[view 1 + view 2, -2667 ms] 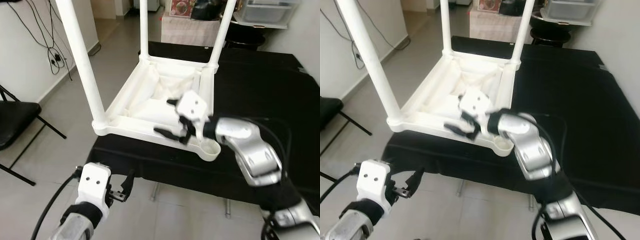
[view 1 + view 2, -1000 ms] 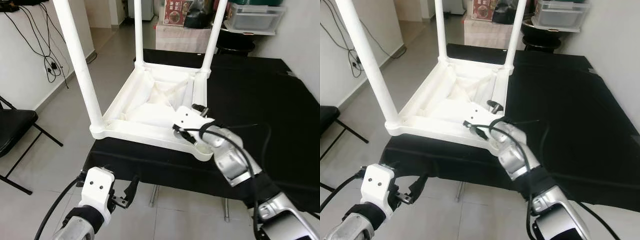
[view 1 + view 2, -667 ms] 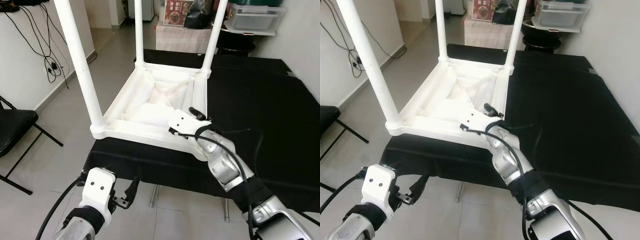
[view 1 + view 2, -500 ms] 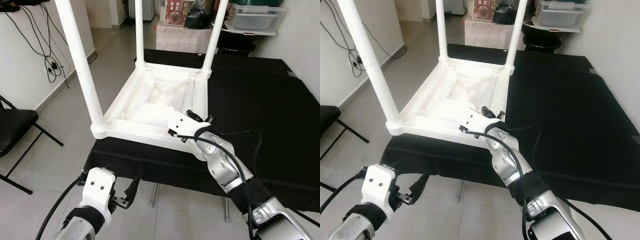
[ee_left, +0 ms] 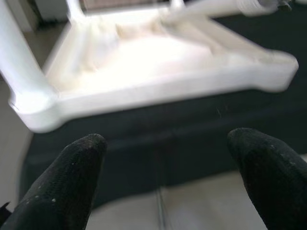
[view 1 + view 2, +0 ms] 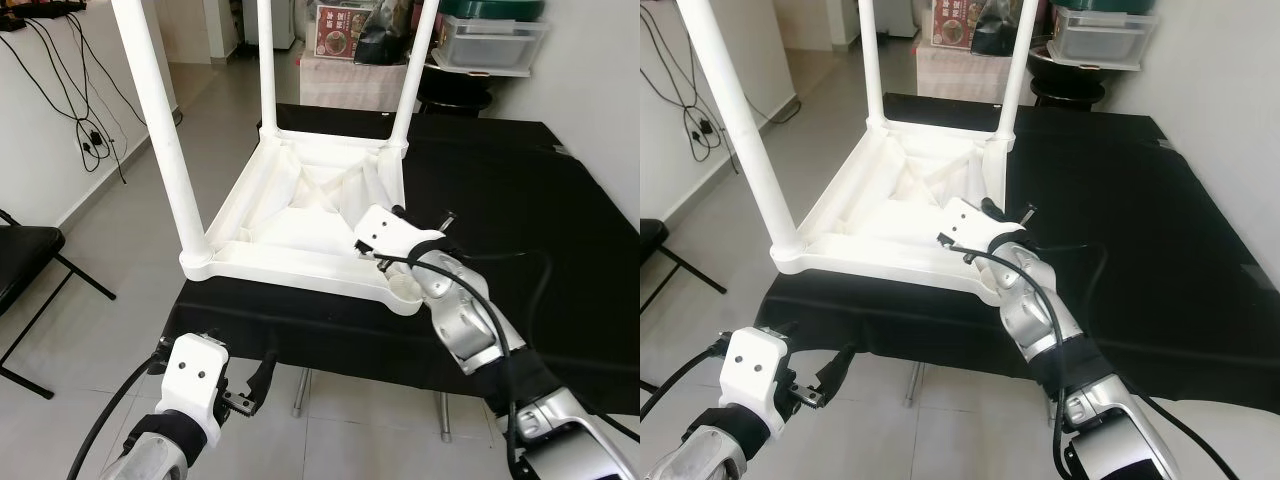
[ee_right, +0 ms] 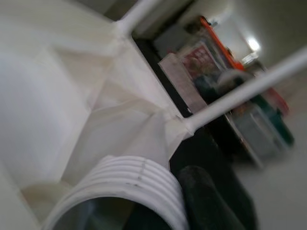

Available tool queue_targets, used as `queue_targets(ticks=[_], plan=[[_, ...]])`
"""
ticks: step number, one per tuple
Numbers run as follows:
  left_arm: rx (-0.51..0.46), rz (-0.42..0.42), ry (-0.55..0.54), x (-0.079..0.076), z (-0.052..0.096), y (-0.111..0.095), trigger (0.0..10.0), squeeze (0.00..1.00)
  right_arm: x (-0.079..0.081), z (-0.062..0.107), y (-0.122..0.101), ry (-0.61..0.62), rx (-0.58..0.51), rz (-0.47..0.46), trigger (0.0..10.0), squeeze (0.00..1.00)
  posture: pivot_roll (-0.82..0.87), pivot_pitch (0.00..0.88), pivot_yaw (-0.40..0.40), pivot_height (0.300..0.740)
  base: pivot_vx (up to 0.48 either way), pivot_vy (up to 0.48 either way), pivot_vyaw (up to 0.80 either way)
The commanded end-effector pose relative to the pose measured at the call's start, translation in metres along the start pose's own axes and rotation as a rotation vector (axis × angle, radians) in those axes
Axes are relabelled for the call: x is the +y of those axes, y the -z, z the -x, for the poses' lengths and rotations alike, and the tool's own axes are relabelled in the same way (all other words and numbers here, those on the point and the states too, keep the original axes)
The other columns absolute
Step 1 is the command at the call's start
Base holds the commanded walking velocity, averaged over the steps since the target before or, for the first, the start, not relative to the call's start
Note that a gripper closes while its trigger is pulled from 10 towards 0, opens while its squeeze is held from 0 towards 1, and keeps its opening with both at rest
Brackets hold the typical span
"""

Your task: Building children table

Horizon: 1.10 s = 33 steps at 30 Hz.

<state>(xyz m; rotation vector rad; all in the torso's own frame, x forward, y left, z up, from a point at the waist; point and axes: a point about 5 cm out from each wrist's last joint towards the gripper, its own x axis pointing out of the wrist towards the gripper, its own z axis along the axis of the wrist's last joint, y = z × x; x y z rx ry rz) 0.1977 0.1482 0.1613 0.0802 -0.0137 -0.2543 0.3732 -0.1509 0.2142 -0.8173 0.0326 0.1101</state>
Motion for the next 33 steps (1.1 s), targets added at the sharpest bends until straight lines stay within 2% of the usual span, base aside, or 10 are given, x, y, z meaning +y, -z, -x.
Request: queue_targets(ticks=[1, 5, 7, 9, 14, 15, 16, 17, 25, 33], plan=[[-0.069, 0.090, -0.018, 0.007, -0.007, -0.015, 10.0, 0.00, -0.037, -0.004, -0.006, 0.060, -0.078, -0.279, 0.0, 0.00, 0.02, 0.076, -0.040, 0.740, 0.000, 0.000, 0.00], [-0.167, 0.217, 0.020, 0.009, -0.018, -0.036, 10.0, 0.00, -0.066, -0.003, -0.007, 0.056, -0.167, -0.532, 0.0, 0.00, 0.01, 0.068, -0.036, 0.740, 0.000, 0.000, 0.00], [-0.167, 0.217, 0.020, 0.009, -0.018, -0.036, 10.0, 0.00, -0.066, -0.003, -0.007, 0.056, -0.167, -0.532, 0.0, 0.00, 0.01, 0.068, -0.036, 0.740, 0.000, 0.000, 0.00], [-0.231, 0.359, 0.109, 0.003, -0.025, -0.049, 10.0, 0.00, -0.084, 0.002, -0.005, 0.015, -0.244, -0.675, 0.0, 0.00, 0.00, 0.058, -0.031, 0.740, 0.000, 0.000, 0.00], [-0.258, 0.430, 0.151, 0.000, -0.029, -0.055, 10.0, 0.00, -0.090, 0.005, -0.004, -0.020, -0.281, -0.762, 0.0, 0.00, 0.00, 0.056, -0.029, 0.740, 0.000, 0.000, 0.00], [-0.291, 0.521, 0.182, 0.000, -0.033, -0.061, 10.0, 0.00, -0.091, 0.010, -0.005, -0.093, -0.339, -0.851, 0.0, 0.00, 0.00, 0.050, -0.028, 0.740, 0.000, 0.000, 0.00], [-0.327, 0.608, 0.196, 0.001, -0.037, -0.067, 10.0, 0.00, -0.088, 0.016, -0.008, -0.186, -0.402, -0.922, 6.9, 0.00, 0.00, 0.046, -0.030, 0.740, 0.000, 0.000, 0.00], [-0.364, 0.685, 0.204, 0.004, -0.042, -0.073, 10.0, 0.00, -0.084, 0.024, -0.013, -0.312, -0.486, -1.006, 10.0, 0.00, 0.00, 0.046, -0.031, 0.740, 0.000, 0.000, 0.00], [-0.462, 1.000, 0.206, 0.022, -0.057, -0.089, 10.0, 0.00, -0.087, 0.040, -0.009, -0.422, -0.656, -1.281, 10.0, 0.00, 0.00, 0.037, -0.030, 0.740, 0.000, 0.000, 0.00], [-0.472, 1.105, 0.220, 0.028, -0.061, -0.092, 10.0, 0.00, -0.078, 0.050, -0.006, -0.505, -0.699, -1.375, 10.0, 0.00, -0.01, 0.039, -0.027, 0.740, 0.000, 0.000, 0.00]])
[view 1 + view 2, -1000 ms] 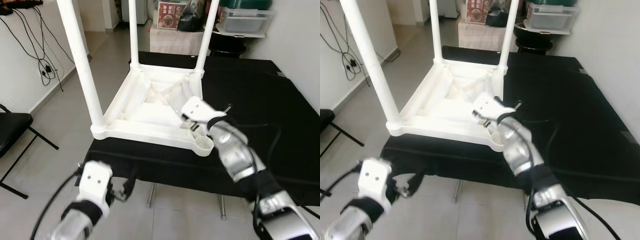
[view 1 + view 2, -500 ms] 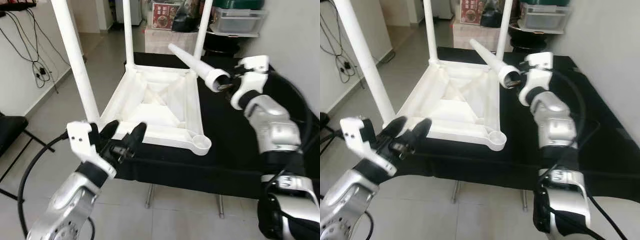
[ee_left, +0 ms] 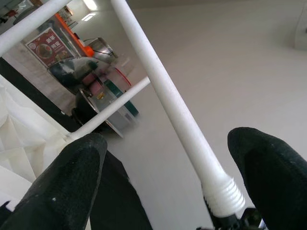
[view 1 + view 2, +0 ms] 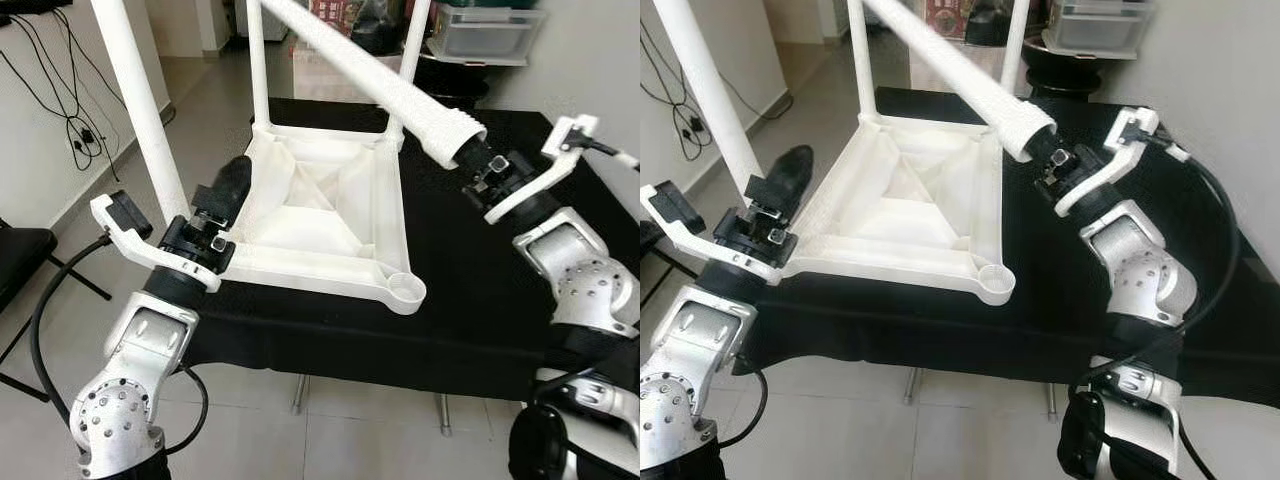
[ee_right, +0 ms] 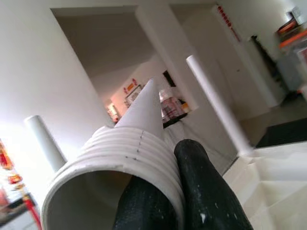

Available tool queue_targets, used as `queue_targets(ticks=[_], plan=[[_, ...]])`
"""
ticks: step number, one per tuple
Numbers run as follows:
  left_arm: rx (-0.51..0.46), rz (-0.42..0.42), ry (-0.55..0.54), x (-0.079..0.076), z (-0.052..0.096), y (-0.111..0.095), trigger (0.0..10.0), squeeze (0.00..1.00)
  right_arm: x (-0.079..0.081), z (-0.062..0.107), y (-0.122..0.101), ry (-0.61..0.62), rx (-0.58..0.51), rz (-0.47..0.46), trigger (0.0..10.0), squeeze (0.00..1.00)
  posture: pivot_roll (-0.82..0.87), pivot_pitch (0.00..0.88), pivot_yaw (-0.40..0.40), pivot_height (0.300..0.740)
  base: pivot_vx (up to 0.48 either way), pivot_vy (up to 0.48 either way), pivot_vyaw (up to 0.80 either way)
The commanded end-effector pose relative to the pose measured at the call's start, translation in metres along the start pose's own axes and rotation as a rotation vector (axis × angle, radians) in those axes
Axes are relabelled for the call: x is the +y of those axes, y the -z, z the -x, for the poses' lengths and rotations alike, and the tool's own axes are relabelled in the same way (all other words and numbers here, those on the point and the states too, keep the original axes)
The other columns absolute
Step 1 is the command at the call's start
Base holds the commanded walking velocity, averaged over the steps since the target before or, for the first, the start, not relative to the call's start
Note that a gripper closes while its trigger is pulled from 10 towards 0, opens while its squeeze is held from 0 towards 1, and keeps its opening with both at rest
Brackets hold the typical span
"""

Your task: Building children table

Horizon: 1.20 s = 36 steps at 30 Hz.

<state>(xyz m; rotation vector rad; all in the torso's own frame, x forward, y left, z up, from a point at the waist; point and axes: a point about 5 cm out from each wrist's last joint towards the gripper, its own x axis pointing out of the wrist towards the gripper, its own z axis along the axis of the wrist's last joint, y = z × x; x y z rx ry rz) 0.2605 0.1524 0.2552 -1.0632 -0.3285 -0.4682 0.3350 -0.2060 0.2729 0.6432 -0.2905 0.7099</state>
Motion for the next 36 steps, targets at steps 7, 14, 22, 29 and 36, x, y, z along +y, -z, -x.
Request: queue_targets(ticks=[7, 14, 22, 29, 36], plan=[[-0.054, 0.092, 0.031, -0.006, -0.010, -0.015, 10.0, 0.00, 0.006, 0.019, 0.013, -0.079, -0.015, -0.128, 10.0, 0.00, -0.01, 0.049, -0.028, 0.740, 0.000, 0.000, 0.00], [-0.053, 0.098, 0.045, -0.007, -0.013, -0.021, 10.0, 0.00, 0.000, 0.030, 0.010, -0.009, -0.178, -0.319, 10.0, 0.00, -0.02, 0.052, -0.023, 0.740, 0.000, 0.000, 0.00], [-0.039, 0.096, 0.064, -0.009, -0.013, -0.022, 10.0, 0.00, 0.016, 0.039, 0.016, -0.176, -0.275, -0.506, 10.0, 0.00, -0.01, 0.055, -0.021, 0.740, 0.000, 0.000, 0.00], [-0.040, 0.103, 0.101, -0.014, -0.014, -0.028, 10.0, 0.00, 0.045, 0.043, 0.018, -0.407, -0.249, -0.548, 10.0, 0.00, 0.00, 0.058, -0.019, 0.740, 0.000, 0.000, 0.00], [0.029, 0.137, 0.324, -0.042, -0.014, -0.029, 10.0, 0.00, 0.071, 0.044, 0.044, -0.542, -0.118, -0.637, 10.0, 0.00, 0.01, 0.059, -0.017, 0.740, 0.000, 0.000, 0.00]])
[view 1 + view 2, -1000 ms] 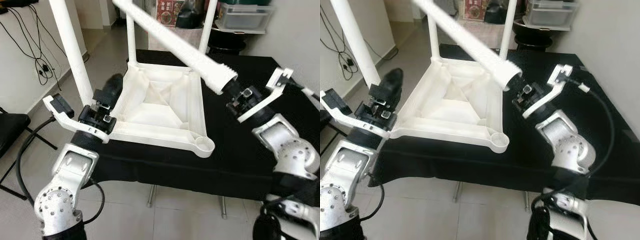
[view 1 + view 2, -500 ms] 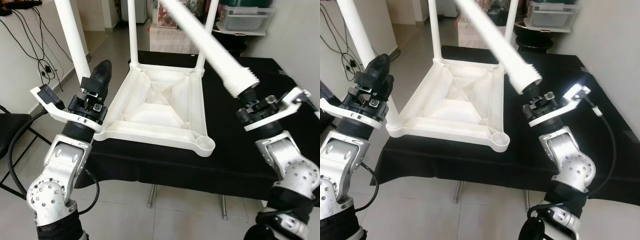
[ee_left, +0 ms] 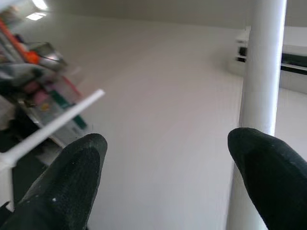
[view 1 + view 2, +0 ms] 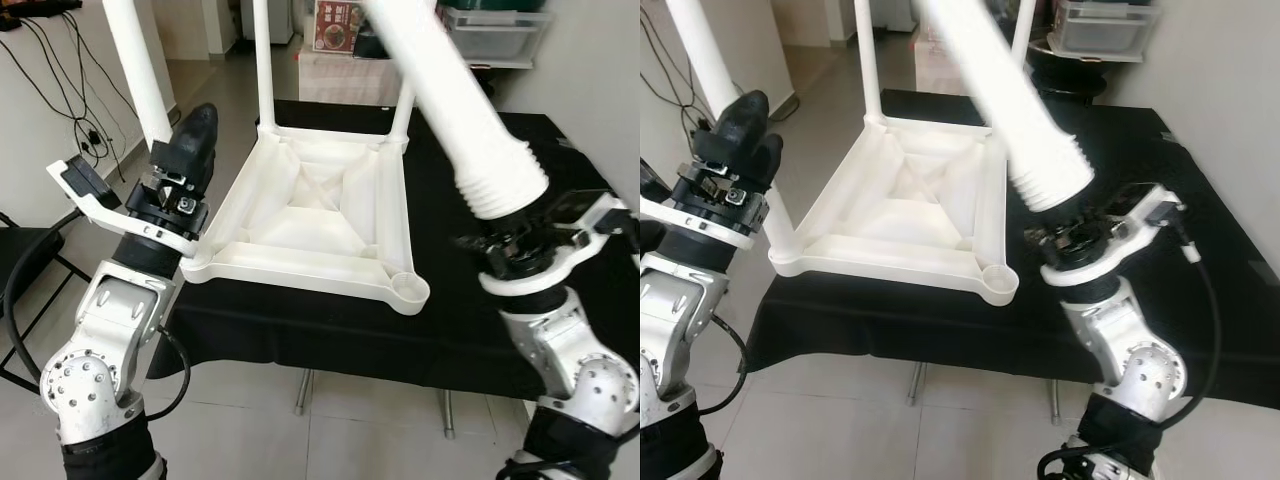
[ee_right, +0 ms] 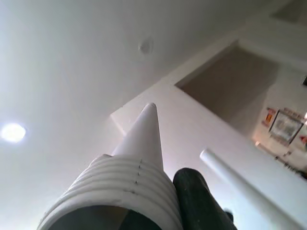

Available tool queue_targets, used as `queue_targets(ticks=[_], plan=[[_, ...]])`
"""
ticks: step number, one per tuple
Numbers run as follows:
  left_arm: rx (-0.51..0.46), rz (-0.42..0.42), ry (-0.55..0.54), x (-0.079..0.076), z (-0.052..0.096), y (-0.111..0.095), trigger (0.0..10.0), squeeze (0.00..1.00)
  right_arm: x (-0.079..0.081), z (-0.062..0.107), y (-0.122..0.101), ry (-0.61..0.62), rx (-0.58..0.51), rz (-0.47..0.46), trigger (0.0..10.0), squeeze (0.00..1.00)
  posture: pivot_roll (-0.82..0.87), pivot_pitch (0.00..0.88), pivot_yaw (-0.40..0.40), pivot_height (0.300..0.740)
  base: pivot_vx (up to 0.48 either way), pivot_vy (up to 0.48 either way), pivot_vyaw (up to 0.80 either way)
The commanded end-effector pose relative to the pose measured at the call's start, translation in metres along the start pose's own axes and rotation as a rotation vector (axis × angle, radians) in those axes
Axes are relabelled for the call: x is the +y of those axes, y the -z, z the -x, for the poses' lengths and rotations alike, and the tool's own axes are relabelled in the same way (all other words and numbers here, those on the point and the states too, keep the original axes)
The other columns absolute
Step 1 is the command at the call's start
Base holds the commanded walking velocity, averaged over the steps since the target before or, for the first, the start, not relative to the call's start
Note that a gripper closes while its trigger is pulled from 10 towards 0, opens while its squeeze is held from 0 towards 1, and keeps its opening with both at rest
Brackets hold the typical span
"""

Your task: Building children table

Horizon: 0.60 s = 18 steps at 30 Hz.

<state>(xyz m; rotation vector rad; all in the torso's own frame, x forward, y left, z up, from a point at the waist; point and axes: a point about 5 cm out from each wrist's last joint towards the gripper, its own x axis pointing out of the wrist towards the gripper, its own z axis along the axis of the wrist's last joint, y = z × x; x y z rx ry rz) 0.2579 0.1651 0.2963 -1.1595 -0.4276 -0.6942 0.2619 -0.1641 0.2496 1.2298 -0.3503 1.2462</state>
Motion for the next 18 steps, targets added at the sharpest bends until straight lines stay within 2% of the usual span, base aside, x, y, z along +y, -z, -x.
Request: queue_targets(ticks=[1, 3, 6, 8, 14, 18], plan=[[0.048, 0.014, 0.116, -0.017, -0.003, 0.004, 10.0, 0.00, 0.005, -0.001, 0.008, -0.056, 0.026, -0.034, 10.0, 0.00, 0.01, 0.059, -0.017, 0.740, 0.000, 0.000, 0.00], [0.087, 0.023, 0.202, -0.030, -0.003, 0.008, 10.0, 0.00, 0.003, 0.000, 0.015, -0.053, 0.062, -0.053, 10.0, 0.00, 0.01, 0.058, -0.016, 0.740, 0.000, 0.000, 0.00], [0.087, 0.023, 0.202, -0.030, -0.003, 0.008, 10.0, 0.00, 0.003, 0.000, 0.015, -0.053, 0.062, -0.053, 10.0, 0.00, 0.01, 0.058, -0.016, 0.740, 0.000, 0.000, 0.00], [0.144, 0.013, 0.298, -0.044, -0.004, 0.012, 10.0, 0.00, 0.003, -0.002, 0.023, -0.058, 0.105, -0.065, 10.0, 0.00, 0.02, 0.056, -0.018, 0.740, 0.000, 0.000, 0.00], [0.134, -0.010, 0.305, -0.046, -0.005, 0.009, 10.0, 0.00, 0.008, -0.003, 0.027, -0.094, 0.145, -0.072, 10.0, 0.00, 0.02, 0.056, -0.018, 0.740, 0.000, 0.000, 0.00], [0.108, -0.022, 0.300, -0.047, -0.007, 0.005, 10.0, 0.00, 0.011, 0.000, 0.037, -0.098, 0.253, -0.057, 10.0, 0.00, 0.02, 0.054, -0.017, 0.740, 0.000, 0.000, 0.00]])
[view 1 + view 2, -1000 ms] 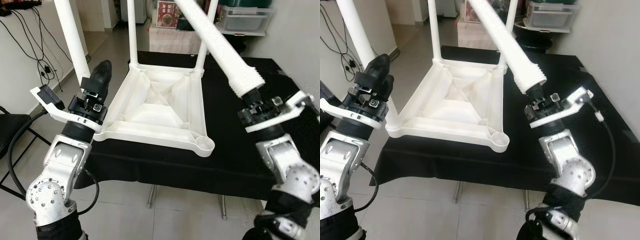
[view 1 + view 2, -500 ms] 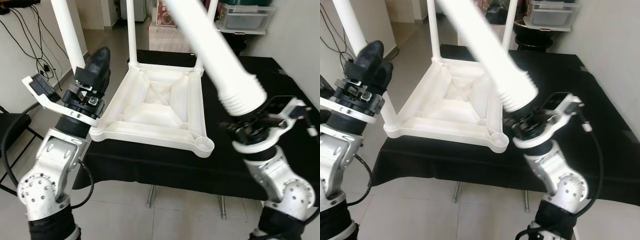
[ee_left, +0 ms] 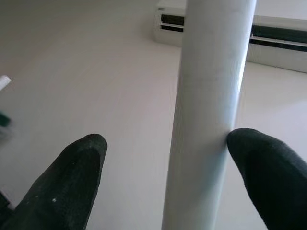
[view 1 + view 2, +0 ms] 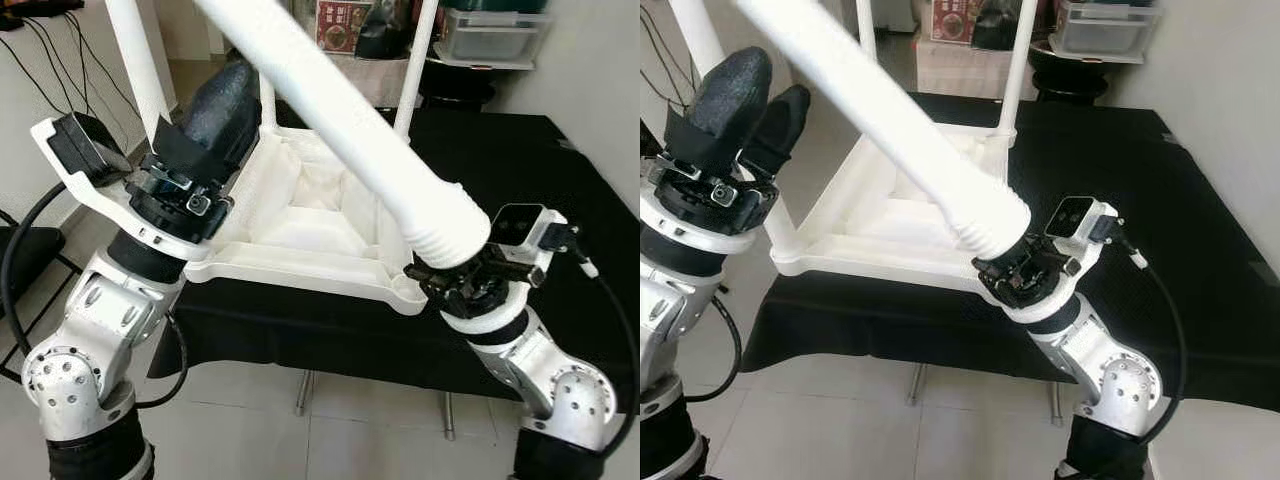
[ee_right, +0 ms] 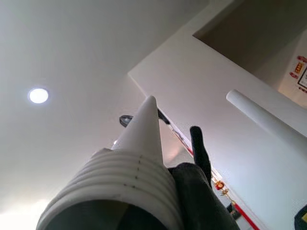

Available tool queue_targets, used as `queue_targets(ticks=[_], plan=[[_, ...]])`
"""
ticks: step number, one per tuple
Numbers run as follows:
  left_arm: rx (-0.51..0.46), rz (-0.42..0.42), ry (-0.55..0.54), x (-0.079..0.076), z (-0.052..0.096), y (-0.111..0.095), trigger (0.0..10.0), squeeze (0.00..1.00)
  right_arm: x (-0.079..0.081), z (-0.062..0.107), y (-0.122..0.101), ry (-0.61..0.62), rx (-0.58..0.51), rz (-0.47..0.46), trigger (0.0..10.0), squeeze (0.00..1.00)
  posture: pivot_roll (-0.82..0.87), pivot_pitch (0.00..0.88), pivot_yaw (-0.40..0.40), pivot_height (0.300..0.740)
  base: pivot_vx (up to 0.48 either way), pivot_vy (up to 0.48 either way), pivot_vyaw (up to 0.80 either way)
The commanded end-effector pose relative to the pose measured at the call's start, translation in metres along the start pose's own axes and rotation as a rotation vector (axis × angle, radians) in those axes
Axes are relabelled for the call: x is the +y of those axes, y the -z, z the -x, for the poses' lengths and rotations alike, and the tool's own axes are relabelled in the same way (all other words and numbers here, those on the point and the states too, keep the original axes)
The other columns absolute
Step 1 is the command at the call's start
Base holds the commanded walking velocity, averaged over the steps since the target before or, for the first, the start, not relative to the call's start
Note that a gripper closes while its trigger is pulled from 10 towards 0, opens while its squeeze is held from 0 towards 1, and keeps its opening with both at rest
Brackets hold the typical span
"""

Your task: Building children table

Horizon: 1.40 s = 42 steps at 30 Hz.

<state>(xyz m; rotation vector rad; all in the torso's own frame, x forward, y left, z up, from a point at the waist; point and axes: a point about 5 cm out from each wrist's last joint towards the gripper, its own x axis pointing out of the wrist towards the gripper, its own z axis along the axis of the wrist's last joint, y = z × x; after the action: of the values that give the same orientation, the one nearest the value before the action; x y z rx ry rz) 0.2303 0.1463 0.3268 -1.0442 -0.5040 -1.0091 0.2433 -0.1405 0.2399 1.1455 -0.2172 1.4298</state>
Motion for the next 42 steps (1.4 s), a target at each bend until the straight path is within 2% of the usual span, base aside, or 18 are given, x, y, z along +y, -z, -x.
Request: queue_targets(ticks=[1, 6, 14, 15, 16, 24, 35, 42], plan=[[-0.027, -0.013, 0.005, -0.001, -0.004, -0.006, 10.0, 0.00, 0.003, -0.003, 0.011, -0.022, 0.099, 0.008, 10.0, 0.00, 0.02, 0.053, -0.018, 0.740, 0.000, 0.000, 0.00], [-0.043, -0.024, 0.024, -0.001, -0.011, -0.012, 10.0, 0.00, -0.004, -0.001, 0.017, 0.026, 0.158, 0.026, 10.0, 0.00, 0.02, 0.048, -0.022, 0.740, 0.000, 0.000, 0.00], [-0.056, -0.024, 0.035, -0.002, -0.014, -0.015, 10.0, 0.00, -0.013, 0.002, 0.018, 0.088, 0.176, 0.060, 10.0, 0.00, 0.02, 0.045, -0.023, 0.740, 0.000, 0.000, 0.00], [-0.060, -0.020, 0.039, -0.003, -0.014, -0.015, 3.5, 0.00, -0.014, 0.004, 0.018, 0.098, 0.181, 0.067, 10.0, 0.00, 0.02, 0.044, -0.023, 0.740, 0.000, 0.000, 0.00], [-0.067, -0.011, 0.051, -0.004, -0.014, -0.016, 0.0, 0.00, -0.017, 0.007, 0.019, 0.119, 0.189, 0.082, 10.0, 0.00, 0.02, 0.043, -0.026, 0.740, 0.000, 0.000, 0.00], [-0.078, 0.005, 0.071, -0.010, -0.014, -0.017, 0.0, 0.00, -0.024, 0.016, 0.016, 0.141, 0.210, 0.118, 10.0, 0.00, 0.01, 0.049, -0.038, 0.740, 0.000, 0.000, 0.00], [-0.077, 0.015, 0.069, -0.013, -0.011, -0.014, 0.0, 0.00, -0.025, 0.016, 0.016, 0.129, 0.238, 0.134, 10.0, 0.00, 0.00, 0.048, -0.040, 0.740, 0.000, 0.000, 0.00], [-0.081, 0.023, 0.065, -0.013, -0.012, -0.014, 0.0, 0.00, -0.030, 0.017, 0.016, 0.153, 0.255, 0.175, 10.0, 0.00, -0.01, 0.050, -0.034, 0.740, 0.000, 0.000, 0.00]])
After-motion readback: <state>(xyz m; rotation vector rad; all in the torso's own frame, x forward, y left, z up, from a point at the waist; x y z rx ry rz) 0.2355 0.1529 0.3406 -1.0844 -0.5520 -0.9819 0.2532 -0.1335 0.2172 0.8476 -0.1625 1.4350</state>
